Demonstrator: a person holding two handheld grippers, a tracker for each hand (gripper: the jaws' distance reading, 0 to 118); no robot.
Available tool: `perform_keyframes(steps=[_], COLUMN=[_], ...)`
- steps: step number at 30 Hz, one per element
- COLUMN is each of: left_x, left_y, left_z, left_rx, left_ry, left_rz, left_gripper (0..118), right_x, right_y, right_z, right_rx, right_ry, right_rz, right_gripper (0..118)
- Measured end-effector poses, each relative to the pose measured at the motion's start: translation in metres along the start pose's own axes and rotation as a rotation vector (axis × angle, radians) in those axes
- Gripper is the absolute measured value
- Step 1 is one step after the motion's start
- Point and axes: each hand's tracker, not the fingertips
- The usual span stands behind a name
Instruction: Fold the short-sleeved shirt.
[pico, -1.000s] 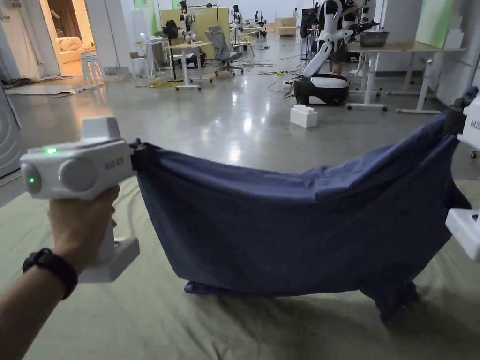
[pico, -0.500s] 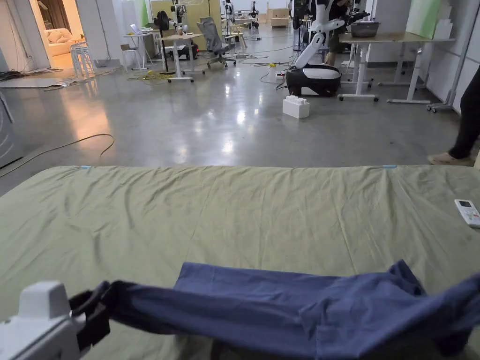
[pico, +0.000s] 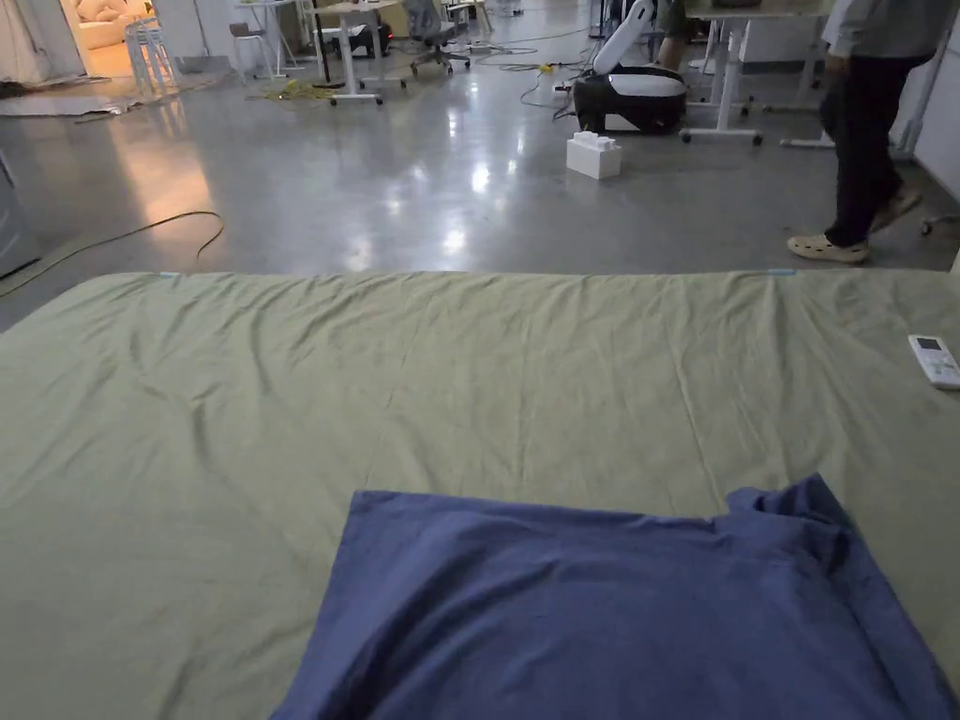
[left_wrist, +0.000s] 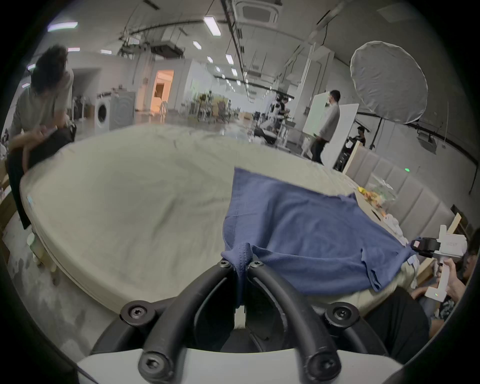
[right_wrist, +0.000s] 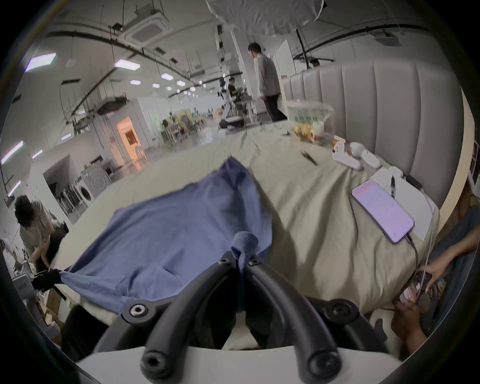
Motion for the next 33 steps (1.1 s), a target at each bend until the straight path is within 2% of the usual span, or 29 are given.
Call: perform_keyframes(steps=[2,6,7,8,9,10,11,12,13,15,17,22,25,27,30,31,32,33], left_x=[-0.009,-0.016,-0.019,-0.024,-0.026,-0.028,-0.030,-0.032,-0.030,-0.021,-0.005,0.058,0.097,0.119,0.139,0.143,0.150,0.154], left_y=[-0.006,-0.016,-0.021,-0.022,-0.022,-0.021,-0.020,-0.010,-0.006,0.012,0.038,0.086,0.092,0.095,0.089,0.092,0.093,0.094], left_z=[-0.008,-0.016,-0.015,-0.016,-0.015,-0.014,-0.010,-0.002,0.005,0.027,0.053,0.116,0.142,0.154,0.166,0.168,0.170,0.171], left_rx=[-0.071,-0.091,-0.091,-0.104,-0.098,-0.103,-0.100,-0.069,-0.057,0.045,0.138,0.314,0.400,0.463,0.602,0.587,0.585,0.583], left_ry=[0.018,0.012,-0.007,-0.023,-0.011,0.025,0.048,0.084,0.107,0.161,0.171,0.197,0.189,0.224,0.225,0.209,0.220,0.220], left_rz=[0.014,0.034,0.039,0.048,0.055,0.053,0.044,0.031,0.023,-0.037,-0.079,-0.101,-0.228,-0.288,-0.294,-0.287,-0.279,-0.281], left_gripper=[6,7,17,34,55,83,97,99,99,99,99,98,97,96,94,90,83,74], right_x=[0.003,0.012,0.016,0.019,0.020,0.023,0.037,0.041,0.043,0.043,0.034,-0.020,-0.051,-0.070,-0.087,-0.090,-0.094,-0.097], right_y=[-0.007,-0.016,-0.019,-0.021,-0.022,-0.021,-0.026,-0.025,-0.022,-0.013,0.002,0.040,0.046,0.052,0.056,0.054,0.054,0.051], right_z=[-0.005,-0.015,-0.016,-0.016,-0.015,-0.014,-0.015,-0.008,0.000,0.020,0.044,0.112,0.141,0.152,0.163,0.163,0.164,0.166], right_rx=[-0.033,-0.081,-0.077,-0.078,-0.075,-0.073,-0.067,-0.038,-0.014,0.046,0.116,0.353,0.479,0.527,0.564,0.548,0.563,0.591], right_ry=[-0.005,-0.027,-0.026,-0.026,-0.043,-0.056,-0.059,-0.061,-0.069,-0.073,-0.064,0.003,0.042,0.064,0.103,0.099,0.105,0.107], right_rz=[-0.018,-0.019,-0.020,-0.014,-0.004,-0.005,-0.011,-0.025,-0.039,-0.062,-0.040,0.080,0.184,0.257,0.304,0.286,0.306,0.326], right_gripper=[4,4,5,14,36,72,87,88,84,84,84,85,85,85,85,81,75,62])
